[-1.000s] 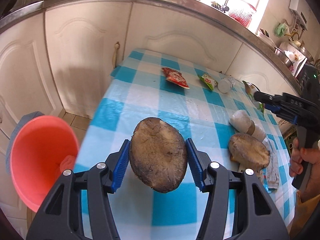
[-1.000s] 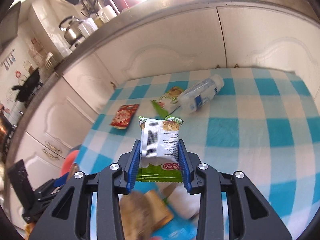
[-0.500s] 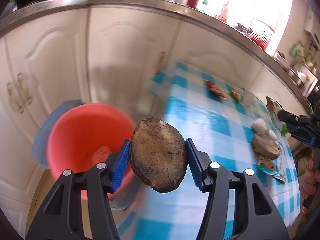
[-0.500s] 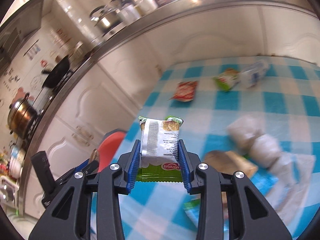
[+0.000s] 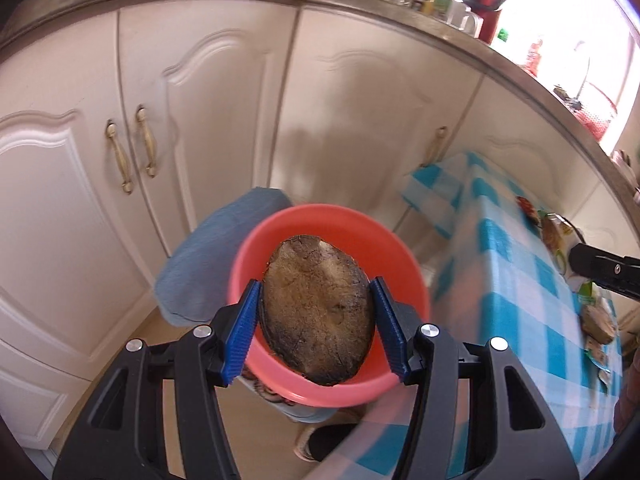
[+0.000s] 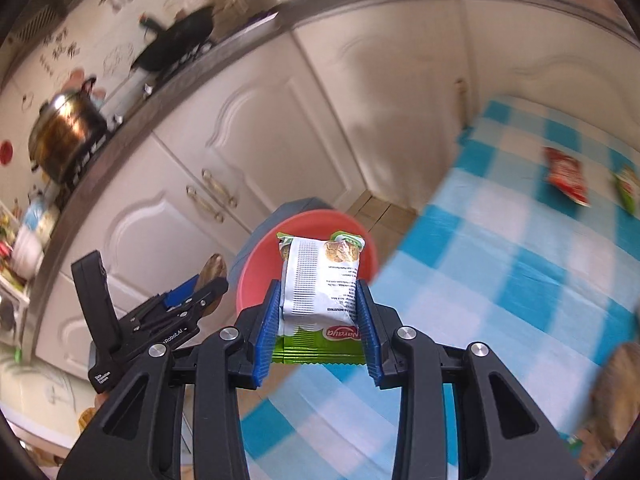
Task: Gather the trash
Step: 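Carry the mushroom piece and wrapper to the red bucket and open both tools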
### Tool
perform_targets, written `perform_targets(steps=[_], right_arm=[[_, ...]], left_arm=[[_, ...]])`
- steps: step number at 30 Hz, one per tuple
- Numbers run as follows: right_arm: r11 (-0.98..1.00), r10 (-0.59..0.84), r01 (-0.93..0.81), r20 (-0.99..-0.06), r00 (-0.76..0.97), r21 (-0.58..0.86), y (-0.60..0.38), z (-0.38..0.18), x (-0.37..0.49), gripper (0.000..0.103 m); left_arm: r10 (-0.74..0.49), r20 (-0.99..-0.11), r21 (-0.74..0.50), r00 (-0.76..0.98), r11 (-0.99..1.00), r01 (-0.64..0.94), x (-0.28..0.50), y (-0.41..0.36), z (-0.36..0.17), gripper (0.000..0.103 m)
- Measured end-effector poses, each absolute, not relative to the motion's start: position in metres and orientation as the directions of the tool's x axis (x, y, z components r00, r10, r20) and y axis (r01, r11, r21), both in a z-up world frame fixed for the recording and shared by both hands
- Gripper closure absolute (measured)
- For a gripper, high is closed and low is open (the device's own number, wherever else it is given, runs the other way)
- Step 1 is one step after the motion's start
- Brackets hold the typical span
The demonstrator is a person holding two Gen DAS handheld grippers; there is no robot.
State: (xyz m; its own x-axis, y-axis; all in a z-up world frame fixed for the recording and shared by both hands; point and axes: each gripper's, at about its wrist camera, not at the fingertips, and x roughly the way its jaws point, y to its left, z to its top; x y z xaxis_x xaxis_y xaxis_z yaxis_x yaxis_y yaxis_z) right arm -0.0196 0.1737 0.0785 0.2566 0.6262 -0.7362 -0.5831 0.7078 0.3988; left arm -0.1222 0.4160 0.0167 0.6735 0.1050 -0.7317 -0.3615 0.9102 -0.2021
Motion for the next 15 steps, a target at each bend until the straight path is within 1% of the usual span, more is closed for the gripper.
perform_targets(steps=[9, 14, 15], right_arm=[[0.695, 0.564, -0.634, -0.805, 0.186, 0.340, 0.249, 0.046, -0.011, 0.065], [0.707, 0.540, -0.627, -0.822, 0.181, 0.327, 0.261, 0.034, -0.003, 0.065], [0.708, 0.540, -0.626, -0.822, 0.180, 0.328, 0.262, 0.034, -0.003, 0.063]], left_arm=[[0.141, -0.758, -0.154, 0.636, 0.910, -0.386, -0.106, 0.432, -0.005, 0.046], [0.148, -0.773, -0.134, 0.617, 0.913, -0.386, -0.093, 0.430, -0.020, 0.046], [0.149, -0.777, -0.128, 0.611, 0.914, -0.386, -0.091, 0.430, -0.024, 0.046]])
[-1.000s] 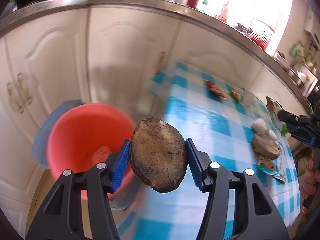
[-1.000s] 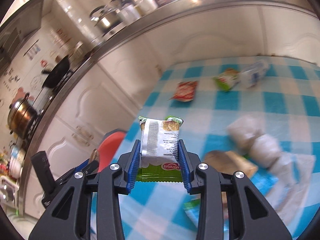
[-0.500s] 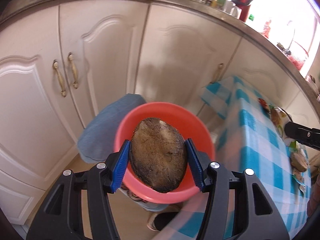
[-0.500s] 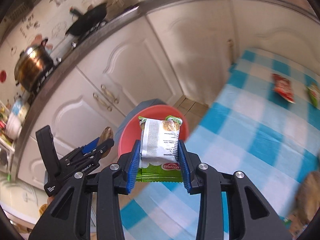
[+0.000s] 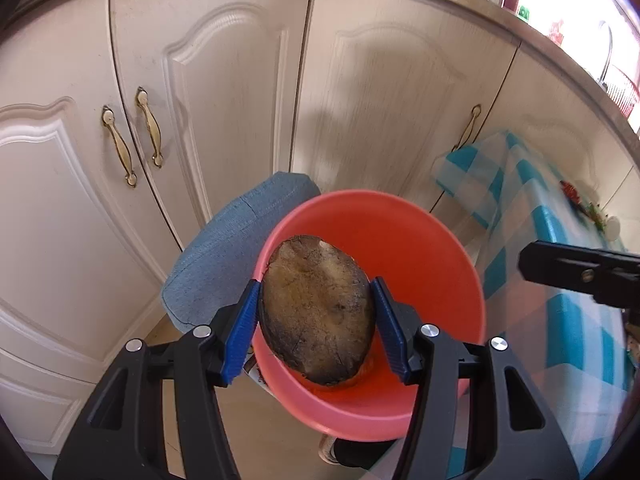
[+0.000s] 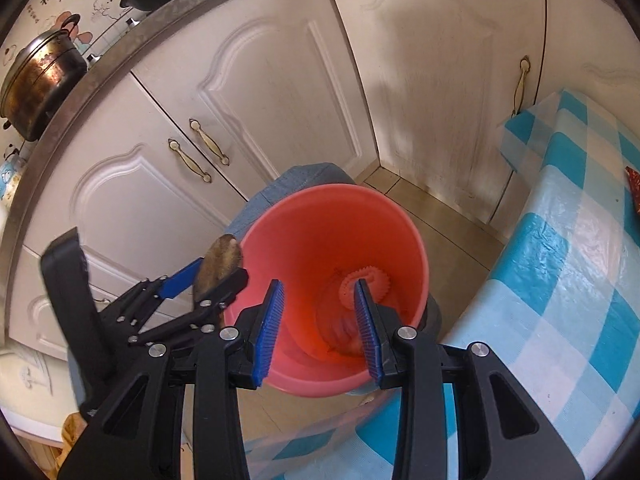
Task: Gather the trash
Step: 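Carry the mushroom piece and wrapper to the red bucket and open both tools, then move both open tools back over the table toward the red wrapper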
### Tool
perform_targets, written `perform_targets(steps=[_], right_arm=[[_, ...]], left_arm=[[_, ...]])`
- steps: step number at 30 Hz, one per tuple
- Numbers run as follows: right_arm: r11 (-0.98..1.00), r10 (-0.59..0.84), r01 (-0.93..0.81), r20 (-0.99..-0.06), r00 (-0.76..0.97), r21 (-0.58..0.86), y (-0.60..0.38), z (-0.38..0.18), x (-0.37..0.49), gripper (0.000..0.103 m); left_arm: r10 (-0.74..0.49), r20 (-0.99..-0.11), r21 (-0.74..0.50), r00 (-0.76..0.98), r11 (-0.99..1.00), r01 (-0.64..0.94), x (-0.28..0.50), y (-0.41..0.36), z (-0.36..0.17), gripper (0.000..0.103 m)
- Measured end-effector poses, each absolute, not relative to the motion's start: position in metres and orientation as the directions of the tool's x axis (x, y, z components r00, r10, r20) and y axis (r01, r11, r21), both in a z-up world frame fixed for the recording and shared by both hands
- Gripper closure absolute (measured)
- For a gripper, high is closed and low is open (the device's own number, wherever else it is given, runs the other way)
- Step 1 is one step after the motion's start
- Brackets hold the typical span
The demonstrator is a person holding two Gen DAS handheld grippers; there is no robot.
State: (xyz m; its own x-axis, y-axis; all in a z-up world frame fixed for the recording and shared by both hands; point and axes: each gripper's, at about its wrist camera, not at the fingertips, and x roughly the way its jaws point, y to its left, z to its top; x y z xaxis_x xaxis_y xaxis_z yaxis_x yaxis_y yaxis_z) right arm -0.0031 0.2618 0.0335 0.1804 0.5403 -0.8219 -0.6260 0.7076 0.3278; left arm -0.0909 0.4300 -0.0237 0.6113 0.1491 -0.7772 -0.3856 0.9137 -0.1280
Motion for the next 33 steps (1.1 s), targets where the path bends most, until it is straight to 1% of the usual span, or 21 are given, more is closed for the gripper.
perform_targets(steps=[1, 2, 3, 4, 6, 8, 10, 15, 18, 19, 20, 25, 33], right_arm=[[0.709, 0.539, -0.626, -0.822, 0.185, 0.324, 0.262, 0.034, -0.004, 0.054], [0.713, 0.536, -0.626, -0.821, 0.197, 0.316, 0.262, 0.034, -0.005, 0.041], [0.720, 0.533, -0.623, -0.819, 0.213, 0.306, 0.260, 0.035, -0.005, 0.036], [0.724, 0.532, -0.619, -0.817, 0.223, 0.303, 0.259, 0.035, -0.006, 0.032], [0.735, 0.532, -0.604, -0.814, 0.232, 0.308, 0.255, 0.034, -0.004, 0.030], [0.745, 0.535, -0.587, -0.810, 0.242, 0.317, 0.248, 0.034, -0.003, 0.023], [0.756, 0.539, -0.569, -0.802, 0.257, 0.325, 0.239, 0.036, -0.002, 0.023], [0.770, 0.556, -0.529, -0.782, 0.282, 0.357, 0.217, 0.043, -0.002, 0.022], [0.780, 0.550, -0.522, -0.777, 0.306, 0.346, 0.205, 0.047, -0.005, 0.022], [0.784, 0.545, -0.521, -0.777, 0.316, 0.338, 0.202, 0.049, -0.007, 0.019], [0.788, 0.539, -0.520, -0.777, 0.325, 0.329, 0.199, 0.050, -0.009, 0.015], [0.810, 0.513, -0.506, -0.775, 0.369, 0.296, 0.180, 0.055, -0.017, 0.015], [0.830, 0.510, -0.466, -0.753, 0.416, 0.305, 0.143, 0.066, -0.025, 0.015]], left_arm=[[0.152, -0.777, -0.123, 0.611, 0.915, -0.384, -0.089, 0.429, -0.026, 0.046], [0.156, -0.773, -0.117, 0.614, 0.917, -0.381, -0.088, 0.428, -0.027, 0.046], [0.162, -0.772, -0.108, 0.615, 0.920, -0.377, -0.087, 0.427, -0.027, 0.044], [0.164, -0.770, -0.102, 0.616, 0.922, -0.373, -0.085, 0.425, -0.027, 0.037], [0.183, -0.764, -0.084, 0.619, 0.922, -0.377, -0.082, 0.423, -0.026, 0.026], [0.198, -0.759, -0.065, 0.620, 0.925, -0.375, -0.081, 0.421, -0.025, 0.025], [0.215, -0.756, -0.042, 0.619, 0.927, -0.373, -0.079, 0.418, -0.022, 0.019], [0.249, -0.741, 0.000, 0.623, 0.929, -0.371, -0.080, 0.409, -0.014, 0.016], [0.262, -0.730, 0.015, 0.631, 0.930, -0.368, -0.082, 0.404, -0.008, 0.016], [0.267, -0.728, 0.022, 0.632, 0.930, -0.368, -0.082, 0.403, -0.006, 0.016], [0.272, -0.725, 0.030, 0.633, 0.930, -0.367, -0.083, 0.401, -0.004, 0.016], [0.285, -0.716, 0.050, 0.638, 0.932, -0.360, -0.085, 0.391, 0.006, 0.015], [0.306, -0.687, 0.092, 0.659, 0.936, -0.339, -0.090, 0.370, 0.027, 0.015]])
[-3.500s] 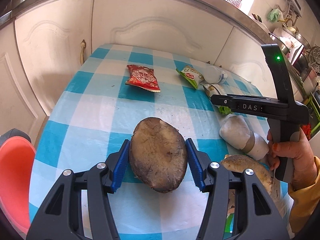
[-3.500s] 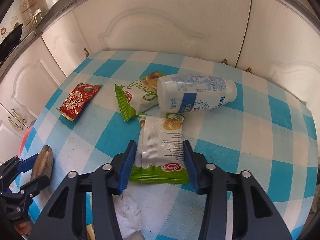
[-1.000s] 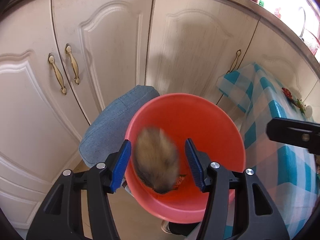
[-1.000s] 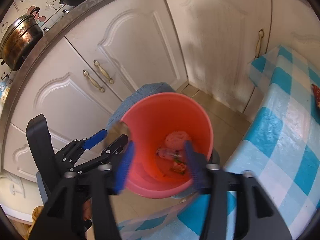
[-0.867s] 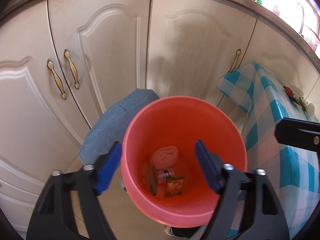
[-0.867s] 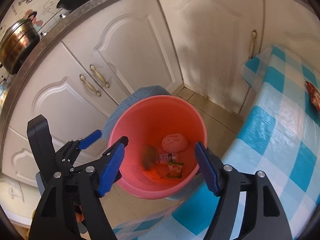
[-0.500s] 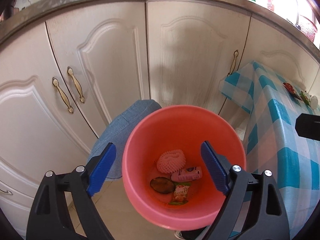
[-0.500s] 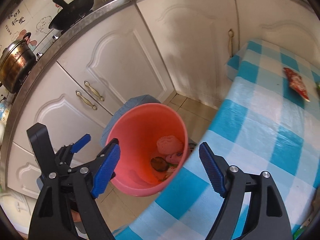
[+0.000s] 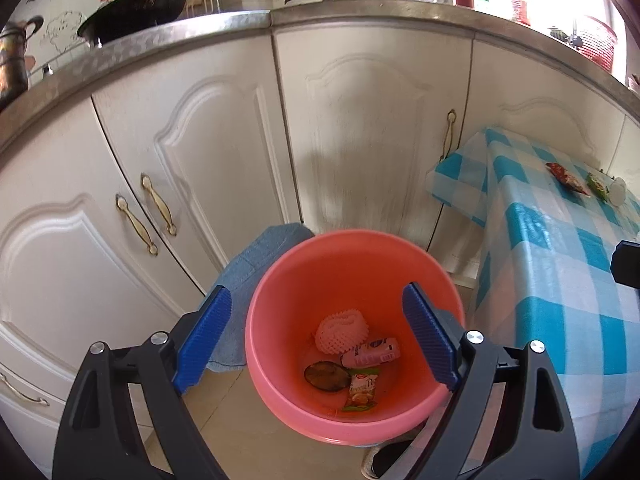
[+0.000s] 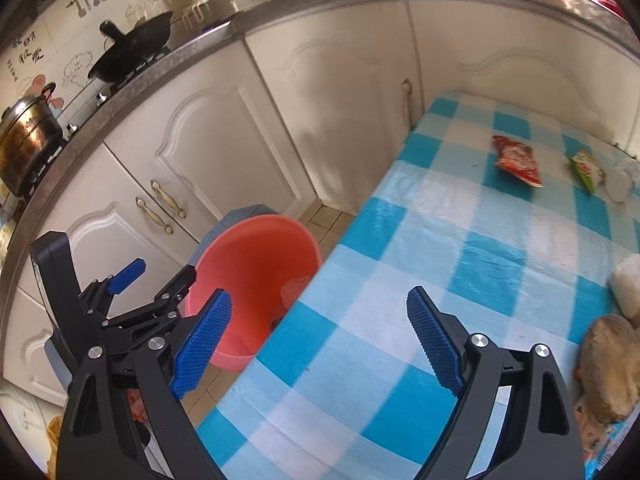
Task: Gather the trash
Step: 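Move both open tools back over the table toward the red wrapper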
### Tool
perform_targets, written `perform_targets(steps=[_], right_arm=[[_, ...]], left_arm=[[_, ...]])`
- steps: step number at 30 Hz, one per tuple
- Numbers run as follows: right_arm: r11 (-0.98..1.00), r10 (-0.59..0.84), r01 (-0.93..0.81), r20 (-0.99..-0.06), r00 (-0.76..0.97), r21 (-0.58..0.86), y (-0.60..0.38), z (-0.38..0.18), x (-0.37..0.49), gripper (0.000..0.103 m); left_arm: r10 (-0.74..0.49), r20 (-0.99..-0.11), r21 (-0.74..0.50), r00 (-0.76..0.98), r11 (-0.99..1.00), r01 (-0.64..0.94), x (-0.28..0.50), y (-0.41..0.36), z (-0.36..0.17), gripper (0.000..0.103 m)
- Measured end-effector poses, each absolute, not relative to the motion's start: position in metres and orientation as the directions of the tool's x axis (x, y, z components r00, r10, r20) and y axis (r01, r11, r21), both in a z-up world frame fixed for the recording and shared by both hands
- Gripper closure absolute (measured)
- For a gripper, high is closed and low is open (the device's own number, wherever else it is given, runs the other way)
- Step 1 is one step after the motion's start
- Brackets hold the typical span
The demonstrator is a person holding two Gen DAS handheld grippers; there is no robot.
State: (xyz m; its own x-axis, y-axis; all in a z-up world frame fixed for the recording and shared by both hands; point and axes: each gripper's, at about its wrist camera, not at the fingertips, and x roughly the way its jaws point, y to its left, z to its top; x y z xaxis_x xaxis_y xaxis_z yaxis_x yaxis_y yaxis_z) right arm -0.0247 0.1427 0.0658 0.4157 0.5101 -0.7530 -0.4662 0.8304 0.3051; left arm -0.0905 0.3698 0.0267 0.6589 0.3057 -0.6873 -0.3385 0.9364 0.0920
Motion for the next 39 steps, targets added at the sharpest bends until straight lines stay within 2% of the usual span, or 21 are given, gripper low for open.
perform_targets(steps=[17, 29, 39], right_arm=[[0.881, 0.467, -0.344, -0.717, 0.518, 0.325, 0.055, 0.085, -0.039, 0.012], [0.910, 0.414, -0.248, -0.695, 0.588, 0.333, -0.021, 0.088, -0.059, 0.012], [0.917, 0.372, -0.139, -0.680, 0.632, 0.373, -0.094, 0.080, -0.064, 0.012]], left_arm=[[0.300, -0.631, 0.161, 0.716, 0.953, -0.257, -0.093, 0.307, 0.066, 0.009], [0.267, -0.647, 0.187, 0.714, 0.964, -0.191, -0.080, 0.260, 0.074, 0.007], [0.184, -0.660, 0.185, 0.728, 0.979, -0.079, -0.061, 0.207, 0.079, 0.007]])
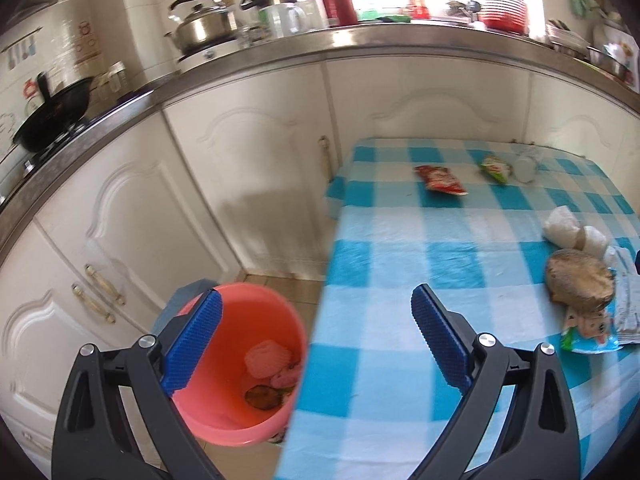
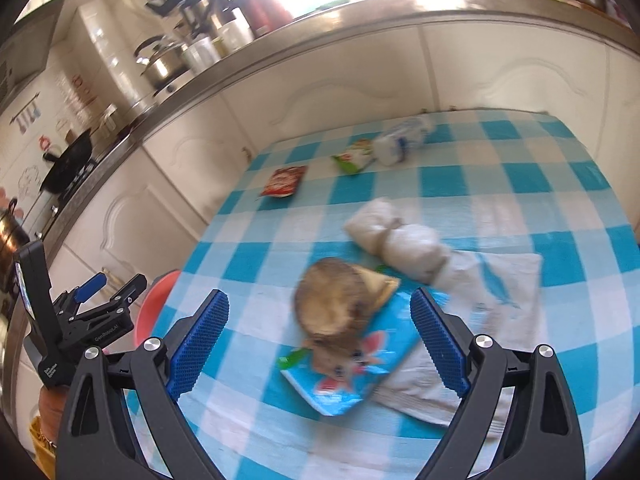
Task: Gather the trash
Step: 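Move both open tools back over the table toward the red wrapper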
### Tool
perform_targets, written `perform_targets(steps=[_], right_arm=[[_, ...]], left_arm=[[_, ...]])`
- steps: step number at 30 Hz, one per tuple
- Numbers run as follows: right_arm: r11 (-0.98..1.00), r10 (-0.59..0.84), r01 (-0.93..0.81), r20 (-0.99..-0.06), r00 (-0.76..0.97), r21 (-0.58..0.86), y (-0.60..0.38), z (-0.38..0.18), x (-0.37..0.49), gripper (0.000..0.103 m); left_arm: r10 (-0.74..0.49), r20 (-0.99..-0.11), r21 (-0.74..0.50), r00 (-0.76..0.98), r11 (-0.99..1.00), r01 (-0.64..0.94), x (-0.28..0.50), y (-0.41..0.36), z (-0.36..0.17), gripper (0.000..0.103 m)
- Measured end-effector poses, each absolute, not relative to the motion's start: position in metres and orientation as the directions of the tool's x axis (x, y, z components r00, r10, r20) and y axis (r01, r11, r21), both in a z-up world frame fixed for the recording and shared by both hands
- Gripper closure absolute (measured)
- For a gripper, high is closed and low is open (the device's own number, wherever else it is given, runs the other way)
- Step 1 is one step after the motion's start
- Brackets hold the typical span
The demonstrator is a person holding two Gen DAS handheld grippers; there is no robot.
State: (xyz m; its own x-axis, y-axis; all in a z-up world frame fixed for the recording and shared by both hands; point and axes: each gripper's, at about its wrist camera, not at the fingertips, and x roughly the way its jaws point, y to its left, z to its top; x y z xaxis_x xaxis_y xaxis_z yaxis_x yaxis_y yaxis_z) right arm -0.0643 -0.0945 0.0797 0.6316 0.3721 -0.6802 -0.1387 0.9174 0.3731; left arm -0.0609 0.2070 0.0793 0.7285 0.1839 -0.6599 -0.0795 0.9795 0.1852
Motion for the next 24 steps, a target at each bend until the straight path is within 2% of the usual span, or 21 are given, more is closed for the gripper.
perform_targets(steps=[13, 24], right_arm=[[0.912, 0.306, 0.008, -0.691, 0.655, 0.411, -0.185, 0.067, -0.040, 0.012], [0.884, 0.347, 0.022, -0.687, 0.638, 0.467, -0.219, 0.069, 0.039, 0.012]], left_arm=[[-0.007, -0.695, 0.118, 0.719, 0.985, 0.123, 0.009, 0.128, 0.072, 0.007], [-0.065, -0.742, 0.033, 0.667, 0.991, 0.133, 0.095, 0.111, 0.049, 0.007]])
